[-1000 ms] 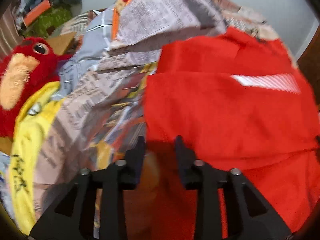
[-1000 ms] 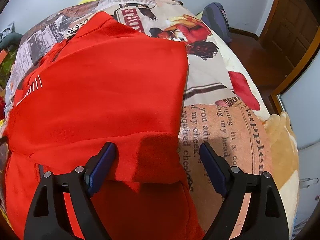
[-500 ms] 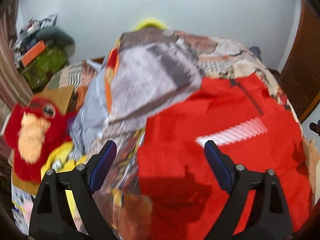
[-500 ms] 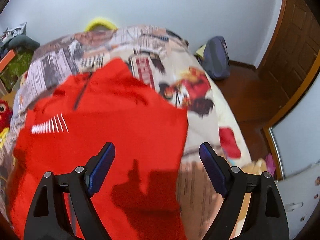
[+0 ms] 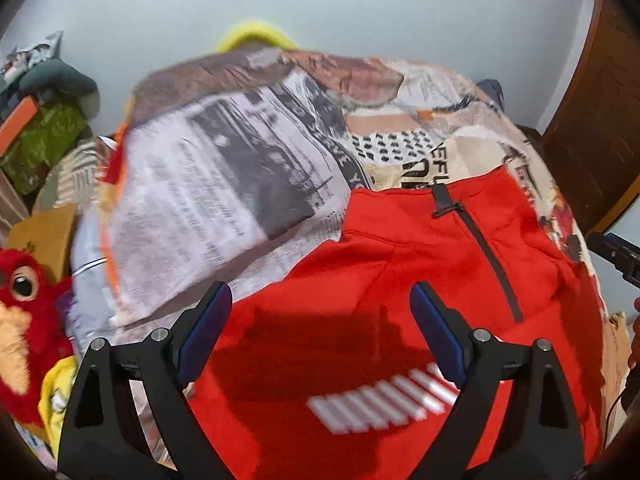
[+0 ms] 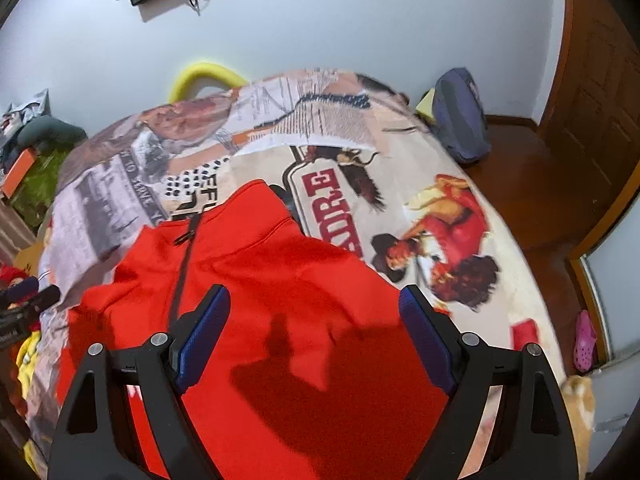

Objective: Fold large clothes
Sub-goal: 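Grasp the jacket collar with both tools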

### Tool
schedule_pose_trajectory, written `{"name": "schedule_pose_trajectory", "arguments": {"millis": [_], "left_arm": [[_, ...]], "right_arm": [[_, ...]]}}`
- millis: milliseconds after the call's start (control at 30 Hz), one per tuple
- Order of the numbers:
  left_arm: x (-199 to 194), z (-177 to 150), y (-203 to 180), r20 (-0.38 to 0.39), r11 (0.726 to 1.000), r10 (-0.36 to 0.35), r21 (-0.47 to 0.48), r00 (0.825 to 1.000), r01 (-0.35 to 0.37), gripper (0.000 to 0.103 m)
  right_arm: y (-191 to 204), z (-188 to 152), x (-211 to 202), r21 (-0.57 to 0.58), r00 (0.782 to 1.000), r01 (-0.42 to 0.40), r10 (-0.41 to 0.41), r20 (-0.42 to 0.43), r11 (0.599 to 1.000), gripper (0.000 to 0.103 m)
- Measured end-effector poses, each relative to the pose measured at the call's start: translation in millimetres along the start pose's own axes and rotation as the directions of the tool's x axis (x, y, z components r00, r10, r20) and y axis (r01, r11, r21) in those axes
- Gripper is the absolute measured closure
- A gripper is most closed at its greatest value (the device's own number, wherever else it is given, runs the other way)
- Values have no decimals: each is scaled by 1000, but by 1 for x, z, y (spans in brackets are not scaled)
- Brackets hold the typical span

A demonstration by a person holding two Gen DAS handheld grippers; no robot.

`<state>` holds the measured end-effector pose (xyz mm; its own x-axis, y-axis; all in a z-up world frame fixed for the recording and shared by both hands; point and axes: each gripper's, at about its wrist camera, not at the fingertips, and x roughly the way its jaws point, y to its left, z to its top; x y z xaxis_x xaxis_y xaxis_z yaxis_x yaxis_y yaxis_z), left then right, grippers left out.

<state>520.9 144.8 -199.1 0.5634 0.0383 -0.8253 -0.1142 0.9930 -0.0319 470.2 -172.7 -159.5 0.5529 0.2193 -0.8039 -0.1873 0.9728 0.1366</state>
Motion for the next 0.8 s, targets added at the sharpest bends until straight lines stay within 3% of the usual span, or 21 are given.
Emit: {"name": "schedule_pose_trajectory", "arguments": {"millis": [133,300,367,433,467,500,567,633,667,733,800], "left_arm": [[40,14,-8,-24,997,-75,-7,997,75,12],[85,29,-9,-59,983,-170,-85,984,165,12],[104,33,-8,-79,976,-194,-111,978,185,12],[120,34,-7,-93,968,-220,-140,971,206,12],[126,34,-5,-98,961,-243,-162,965,225,17],[134,32,-4,-107,947,-280,-195,954,257,32],[143,28,-4,-129,931,-319,-226,939,285,51],[136,27,-6,-99,941,-290,-210,952,264,66],[131,27,-7,-89,951,-264,-189,960,244,80],[117,27,-7,-73,960,-245,-159,967,231,91],[94,27,-9,-37,965,-242,-117,970,236,93]], "right_arm": [[10,15,33,-21,999,-26,25,-32,999,19],[21,29,69,-64,999,-39,38,-30,997,20],[23,32,82,-80,998,-40,36,-48,996,24],[25,34,97,-104,995,-63,54,-87,993,41],[26,34,102,-112,992,-83,71,-106,990,42],[26,34,104,-111,992,-89,78,-102,990,42],[27,33,101,-112,992,-111,103,-76,987,58],[26,31,95,-111,991,-126,121,-51,986,86],[26,30,92,-108,990,-136,131,-50,985,91],[24,29,84,-102,984,-177,173,-47,979,96],[27,27,67,-126,980,-199,199,-17,972,97]]}}
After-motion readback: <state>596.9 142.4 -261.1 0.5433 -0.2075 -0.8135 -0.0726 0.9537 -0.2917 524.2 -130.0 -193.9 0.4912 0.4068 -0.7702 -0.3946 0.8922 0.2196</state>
